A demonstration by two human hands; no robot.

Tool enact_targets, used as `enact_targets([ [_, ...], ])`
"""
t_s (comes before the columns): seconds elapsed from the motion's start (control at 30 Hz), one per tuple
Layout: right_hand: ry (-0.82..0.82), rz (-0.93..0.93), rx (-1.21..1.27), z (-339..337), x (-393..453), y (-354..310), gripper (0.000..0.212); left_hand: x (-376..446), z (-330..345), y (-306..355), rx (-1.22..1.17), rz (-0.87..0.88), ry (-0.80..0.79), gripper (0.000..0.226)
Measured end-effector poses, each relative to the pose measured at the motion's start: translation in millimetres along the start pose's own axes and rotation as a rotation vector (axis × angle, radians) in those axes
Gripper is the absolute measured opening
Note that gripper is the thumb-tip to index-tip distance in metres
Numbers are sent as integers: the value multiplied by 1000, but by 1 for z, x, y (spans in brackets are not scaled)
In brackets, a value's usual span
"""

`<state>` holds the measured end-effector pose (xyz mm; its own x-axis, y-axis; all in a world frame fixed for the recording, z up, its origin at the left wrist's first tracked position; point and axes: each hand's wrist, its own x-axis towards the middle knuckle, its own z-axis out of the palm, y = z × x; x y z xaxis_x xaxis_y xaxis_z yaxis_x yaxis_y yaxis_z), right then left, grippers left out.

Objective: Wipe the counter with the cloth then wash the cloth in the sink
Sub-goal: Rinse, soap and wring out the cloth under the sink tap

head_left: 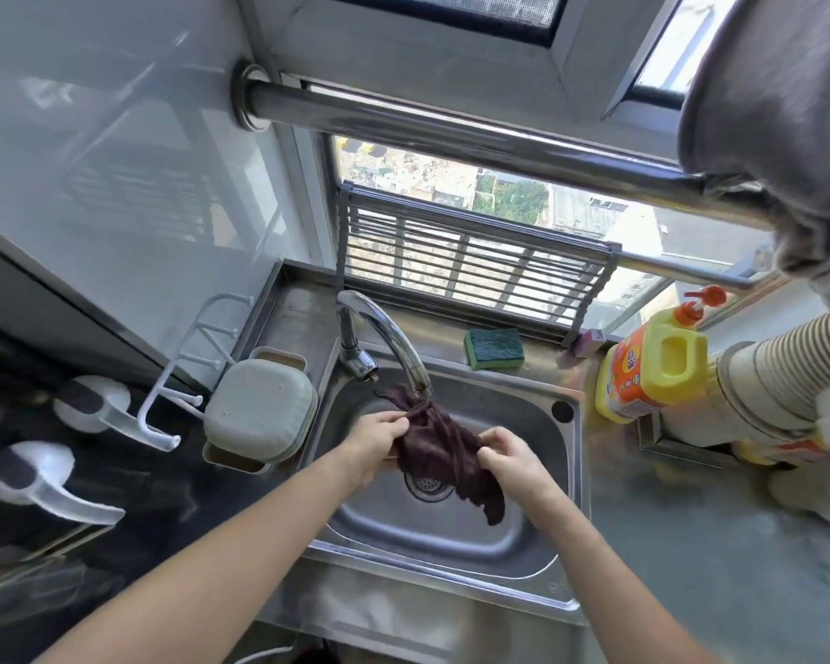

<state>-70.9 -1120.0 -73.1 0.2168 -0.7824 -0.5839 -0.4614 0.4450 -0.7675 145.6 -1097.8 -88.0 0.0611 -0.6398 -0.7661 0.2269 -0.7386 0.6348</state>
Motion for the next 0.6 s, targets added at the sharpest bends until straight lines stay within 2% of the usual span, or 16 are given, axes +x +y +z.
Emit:
enact_targets([
  [0.03, 50, 47, -28, -2, 3, 2, 14, -4, -1, 2, -5, -1, -23, 27],
  [0.1, 40, 93, -33, -2, 7, 2, 16, -11, 1, 5, -14, -4, -76, 27],
  [0.27, -169, 92, 127, 12, 0, -16, 34, -21, 10, 1, 75, 38, -203, 28],
  [0.3, -191, 65, 131, 14, 0, -17, 39, -21, 10, 1, 117, 66, -189, 29],
  [0.37, -70, 38, 45, 17, 7, -9, 41, -22, 8, 2, 192, 113, -90, 31],
  [0.47, 171, 133, -51, 6, 25, 13, 33, -11, -7, -1, 235, 161, 99, 36],
  [0.53, 285, 209, 47, -11, 54, 50, 36, -1, -23, -4, 272, 179, 244, 37],
  [0.6, 356, 262, 164, -20, 53, 49, 28, 1, -34, -6, 221, 156, 279, 33],
])
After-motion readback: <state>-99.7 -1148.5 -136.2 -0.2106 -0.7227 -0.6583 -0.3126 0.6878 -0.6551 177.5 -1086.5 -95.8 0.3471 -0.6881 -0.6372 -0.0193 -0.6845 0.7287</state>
